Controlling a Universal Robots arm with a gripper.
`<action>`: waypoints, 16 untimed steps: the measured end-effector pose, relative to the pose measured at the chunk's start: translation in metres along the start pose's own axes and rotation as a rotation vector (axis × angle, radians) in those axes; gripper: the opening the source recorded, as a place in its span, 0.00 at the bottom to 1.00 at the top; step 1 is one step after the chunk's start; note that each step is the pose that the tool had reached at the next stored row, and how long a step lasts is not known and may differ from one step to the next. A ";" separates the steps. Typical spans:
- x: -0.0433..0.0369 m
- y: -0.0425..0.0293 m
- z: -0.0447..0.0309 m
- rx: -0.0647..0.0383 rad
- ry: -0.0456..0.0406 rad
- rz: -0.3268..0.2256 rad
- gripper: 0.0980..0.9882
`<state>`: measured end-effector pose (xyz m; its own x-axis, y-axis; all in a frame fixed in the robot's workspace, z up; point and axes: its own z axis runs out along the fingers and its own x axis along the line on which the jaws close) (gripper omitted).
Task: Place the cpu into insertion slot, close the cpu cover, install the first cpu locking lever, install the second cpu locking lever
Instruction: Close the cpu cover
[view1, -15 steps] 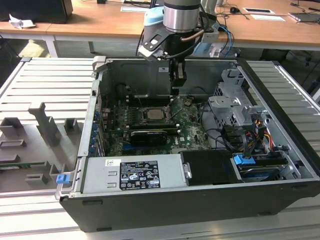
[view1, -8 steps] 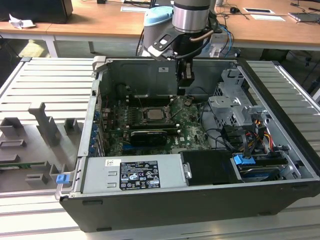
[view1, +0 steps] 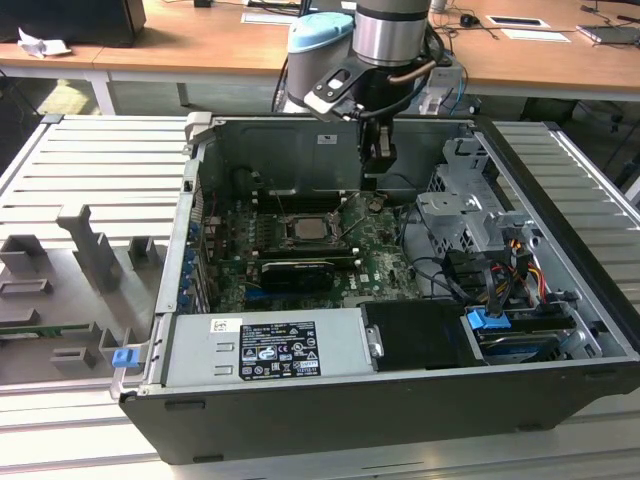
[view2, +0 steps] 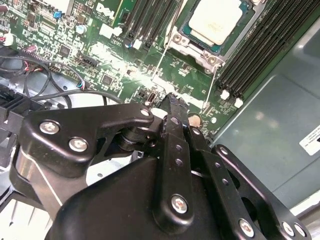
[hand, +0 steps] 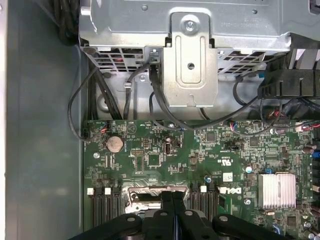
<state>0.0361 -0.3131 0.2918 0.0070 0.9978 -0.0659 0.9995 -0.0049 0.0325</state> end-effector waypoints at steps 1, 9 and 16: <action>0.0000 0.0010 0.0001 0.000 0.0000 0.000 0.01; 0.0001 0.0104 0.0008 0.000 -0.0004 0.000 0.01; 0.0003 0.0223 0.0026 0.000 -0.0010 0.000 0.01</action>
<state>0.0585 -0.3131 0.2900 0.0069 0.9977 -0.0669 0.9995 -0.0048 0.0326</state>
